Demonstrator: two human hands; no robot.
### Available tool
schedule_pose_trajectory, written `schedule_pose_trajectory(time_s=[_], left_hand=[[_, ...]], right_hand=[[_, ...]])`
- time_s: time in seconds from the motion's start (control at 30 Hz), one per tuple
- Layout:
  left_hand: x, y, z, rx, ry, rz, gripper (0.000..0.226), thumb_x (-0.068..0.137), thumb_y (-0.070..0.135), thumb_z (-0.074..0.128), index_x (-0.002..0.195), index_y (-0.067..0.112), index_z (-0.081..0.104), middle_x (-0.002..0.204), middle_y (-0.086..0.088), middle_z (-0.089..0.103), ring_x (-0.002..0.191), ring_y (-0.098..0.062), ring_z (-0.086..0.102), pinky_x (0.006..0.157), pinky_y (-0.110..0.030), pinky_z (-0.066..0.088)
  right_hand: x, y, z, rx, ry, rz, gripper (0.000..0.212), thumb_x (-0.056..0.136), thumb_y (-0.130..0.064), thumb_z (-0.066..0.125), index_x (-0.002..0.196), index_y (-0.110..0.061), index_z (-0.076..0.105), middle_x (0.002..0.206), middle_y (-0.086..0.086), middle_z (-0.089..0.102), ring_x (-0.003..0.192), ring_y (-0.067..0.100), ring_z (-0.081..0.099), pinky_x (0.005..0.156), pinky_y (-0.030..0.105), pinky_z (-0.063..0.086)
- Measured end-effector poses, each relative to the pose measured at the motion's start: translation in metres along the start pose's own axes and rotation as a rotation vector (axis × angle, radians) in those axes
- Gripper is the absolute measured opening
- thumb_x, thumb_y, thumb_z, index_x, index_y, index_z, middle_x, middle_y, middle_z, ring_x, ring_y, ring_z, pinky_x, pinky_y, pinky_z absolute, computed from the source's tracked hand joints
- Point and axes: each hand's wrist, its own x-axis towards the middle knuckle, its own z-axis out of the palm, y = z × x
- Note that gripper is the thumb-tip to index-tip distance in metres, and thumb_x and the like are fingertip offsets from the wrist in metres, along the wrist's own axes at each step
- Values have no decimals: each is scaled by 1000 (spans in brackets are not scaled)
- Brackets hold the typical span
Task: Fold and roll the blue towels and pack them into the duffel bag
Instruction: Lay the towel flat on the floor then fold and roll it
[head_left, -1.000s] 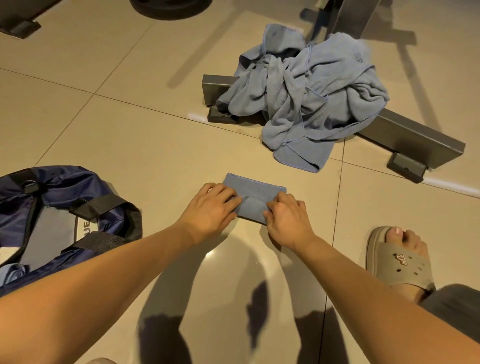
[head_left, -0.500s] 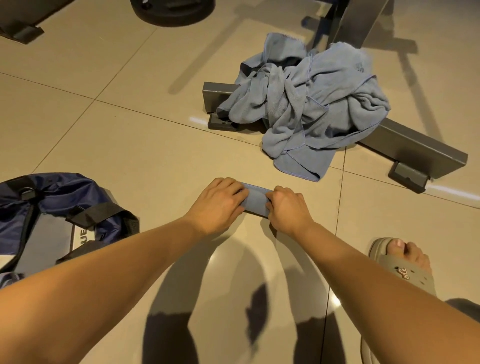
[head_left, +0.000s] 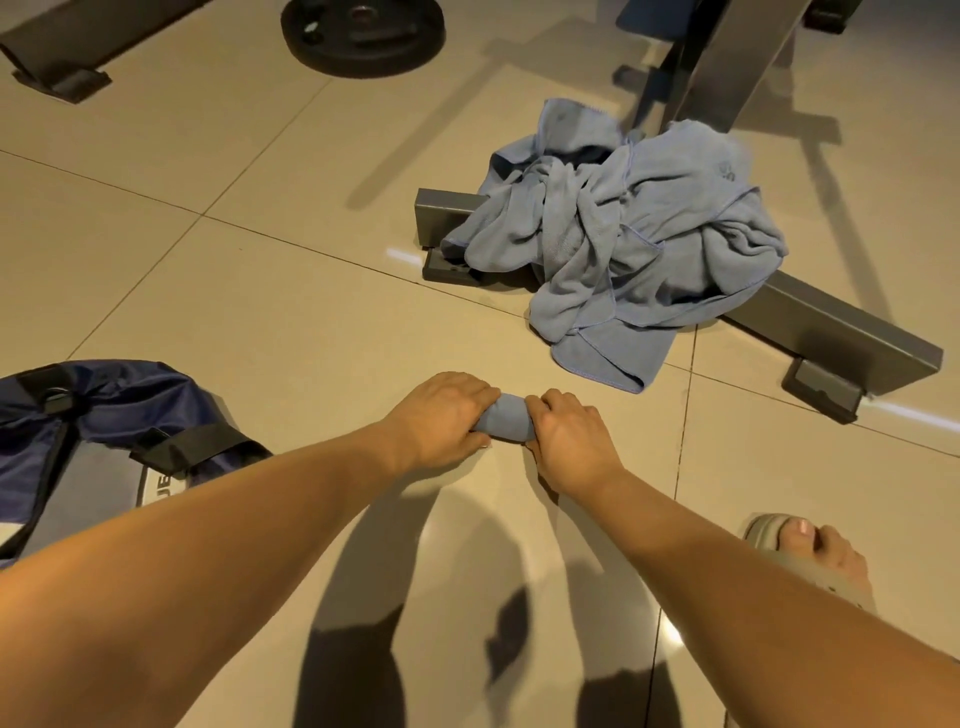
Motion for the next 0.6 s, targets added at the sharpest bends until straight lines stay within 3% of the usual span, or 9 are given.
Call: schedule_pose_trajectory(time_s=[0.07,0.17,0.23,0.3,0.37,0.43,0.5,0.6], left_hand=[[-1,3,4,41,39,-13,46,93,36,62,134,17,57,127,-3,62,117,-24,55,106,-33,37],[0,11,-5,8,39,-84,26,85,30,65,109,19,65,104,-2,68,99,-25,61,86,-33,44],[-10,14,-12,-196,-28,-207,23,77,34,73,96,22,68,89,1,69,86,-25,65,68,-31,46],[-26,12,-24,-482,-138,-333,32,69,40,84,93,23,69,83,4,68,78,-20,63,64,-30,46],[-43,11,-45,-794,-258,-391,40,68,43,90,98,23,72,88,4,71,83,-18,66,72,-30,52],[-56,15,-72,-1039,-398,-388,50,77,52,81,115,22,70,110,0,73,104,-19,68,92,-32,54],[-67,18,-92,-1299,-520,-387,59,84,57,67,127,17,65,124,-5,70,115,-22,65,106,-37,48],[-88,22,-103,-1696,-685,-373,66,93,47,63,139,1,54,142,-22,56,128,-33,54,119,-49,34]], right_hand=[[-2,-4,0,-40,1,7,42,79,-7,64,119,-12,53,111,8,53,103,30,51,72,36,32],[0,-1,-7,-35,11,-70,33,78,-2,63,109,-11,58,105,8,58,99,31,55,68,34,31],[-2,6,-18,-26,58,-189,26,74,-2,67,98,-10,61,93,9,60,88,33,58,63,34,33],[-9,9,-33,-20,99,-324,22,73,-7,70,93,-11,61,86,8,60,80,32,57,60,36,39],[-16,9,-55,-23,138,-452,23,77,-13,69,99,-14,61,91,6,60,82,27,55,64,38,45],[-20,6,-82,-15,165,-577,23,86,-17,62,108,-15,61,99,4,60,88,25,54,72,39,47],[-24,-2,-112,-16,192,-704,25,92,-18,59,117,-15,61,108,3,60,95,24,54,81,38,46],[-31,-17,-156,-65,274,-872,32,93,-16,65,125,-14,61,122,5,60,110,25,54,96,36,42]])
